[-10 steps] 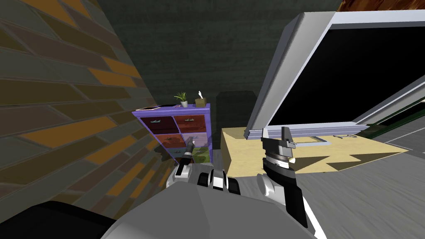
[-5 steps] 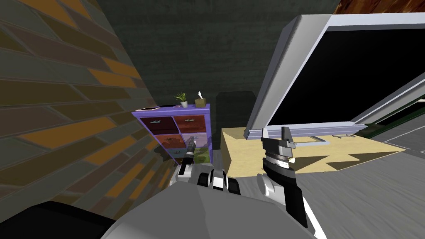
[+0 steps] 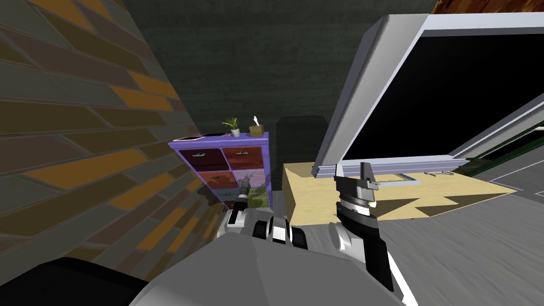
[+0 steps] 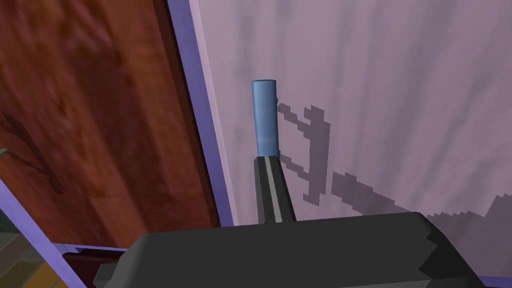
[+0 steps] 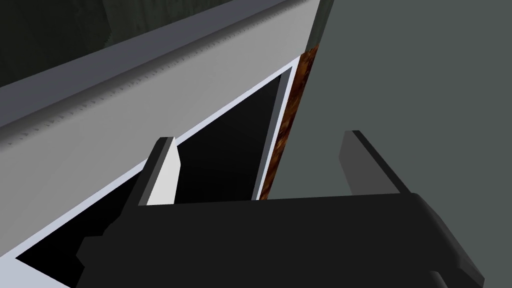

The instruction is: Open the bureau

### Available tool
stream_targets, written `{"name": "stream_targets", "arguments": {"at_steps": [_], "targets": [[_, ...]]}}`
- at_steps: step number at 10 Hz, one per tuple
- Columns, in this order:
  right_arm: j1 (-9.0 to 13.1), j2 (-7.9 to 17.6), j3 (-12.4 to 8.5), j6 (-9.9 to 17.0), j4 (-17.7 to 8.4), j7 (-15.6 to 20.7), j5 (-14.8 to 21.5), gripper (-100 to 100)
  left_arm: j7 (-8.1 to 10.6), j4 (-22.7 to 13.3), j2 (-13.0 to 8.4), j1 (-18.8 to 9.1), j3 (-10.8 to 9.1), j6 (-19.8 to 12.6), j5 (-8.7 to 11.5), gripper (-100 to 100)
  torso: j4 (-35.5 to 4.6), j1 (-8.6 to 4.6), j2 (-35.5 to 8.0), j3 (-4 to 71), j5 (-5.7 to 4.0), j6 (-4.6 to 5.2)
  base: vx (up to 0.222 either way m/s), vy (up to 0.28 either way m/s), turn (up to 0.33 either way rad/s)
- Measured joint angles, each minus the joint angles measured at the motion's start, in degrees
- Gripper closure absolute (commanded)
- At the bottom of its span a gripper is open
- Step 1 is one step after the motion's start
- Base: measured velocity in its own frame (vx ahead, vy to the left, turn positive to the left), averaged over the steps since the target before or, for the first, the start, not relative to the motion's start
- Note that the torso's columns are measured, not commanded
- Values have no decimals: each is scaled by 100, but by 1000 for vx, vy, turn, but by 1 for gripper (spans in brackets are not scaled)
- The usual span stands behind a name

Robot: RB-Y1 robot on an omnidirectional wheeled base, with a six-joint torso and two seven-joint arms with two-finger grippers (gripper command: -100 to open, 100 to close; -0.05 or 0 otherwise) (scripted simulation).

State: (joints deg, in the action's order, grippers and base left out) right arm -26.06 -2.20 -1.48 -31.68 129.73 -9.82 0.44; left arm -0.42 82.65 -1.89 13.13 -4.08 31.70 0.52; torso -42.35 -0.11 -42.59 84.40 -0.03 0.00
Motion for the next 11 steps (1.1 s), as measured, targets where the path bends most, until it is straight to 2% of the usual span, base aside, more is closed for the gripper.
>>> {"name": "stream_targets", "arguments": {"at_steps": [3,4,8,10,11], "targets": [[2,0,0,1,-1,0,0,0,26,159,-20,48,34,-106,-6,100,4,20,20,9,6,0,-169,-8,5],[0,0,0,0,0,0,0,0,28,165,-21,51,35,-115,-6,-100,15,16,64,35,4,0,-17,0,-2],[-2,1,-1,0,0,0,0,0,16,195,-412,38,30,-155,-4,-100,8,11,34,19,3,0,50,15,3],[-4,1,-1,-1,1,0,0,0,53,122,-497,-65,-20,-280,40,-100,13,14,53,31,4,0,164,38,3],[-4,1,-1,-1,1,0,0,0,61,107,-388,-102,-37,-378,56,-100,12,13,45,26,3,0,118,51,0]]}}
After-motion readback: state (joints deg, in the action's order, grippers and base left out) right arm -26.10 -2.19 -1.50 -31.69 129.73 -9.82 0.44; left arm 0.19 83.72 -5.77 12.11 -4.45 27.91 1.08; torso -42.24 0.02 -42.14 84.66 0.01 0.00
